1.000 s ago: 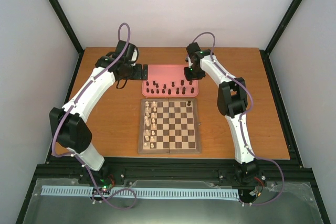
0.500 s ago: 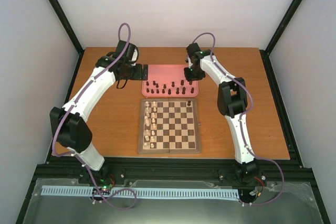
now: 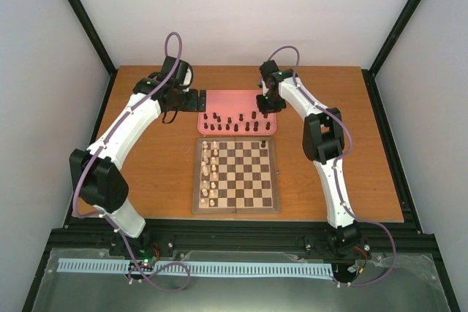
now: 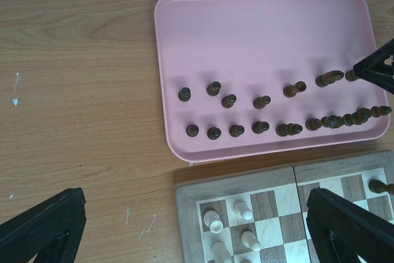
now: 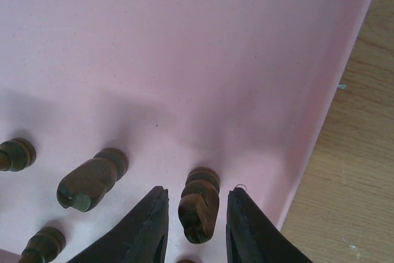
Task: Set up the chess pieces on the board
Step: Pick up the chess piece from the storage box.
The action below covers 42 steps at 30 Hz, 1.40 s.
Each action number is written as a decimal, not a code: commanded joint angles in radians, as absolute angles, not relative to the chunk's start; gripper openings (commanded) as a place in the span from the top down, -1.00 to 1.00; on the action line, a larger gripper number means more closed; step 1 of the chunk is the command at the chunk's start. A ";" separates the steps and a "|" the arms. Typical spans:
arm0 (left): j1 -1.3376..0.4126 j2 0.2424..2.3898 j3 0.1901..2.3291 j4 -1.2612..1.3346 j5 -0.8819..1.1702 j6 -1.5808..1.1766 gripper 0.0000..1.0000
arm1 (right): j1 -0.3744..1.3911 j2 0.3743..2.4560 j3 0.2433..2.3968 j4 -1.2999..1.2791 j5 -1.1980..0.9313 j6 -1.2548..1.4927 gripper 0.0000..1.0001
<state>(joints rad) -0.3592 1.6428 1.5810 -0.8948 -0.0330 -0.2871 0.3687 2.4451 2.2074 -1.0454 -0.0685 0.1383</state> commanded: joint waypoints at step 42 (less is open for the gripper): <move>-0.366 1.614 1.593 -0.908 -0.041 -0.267 -0.99 | 0.505 1.818 1.628 -1.045 -0.057 0.226 0.94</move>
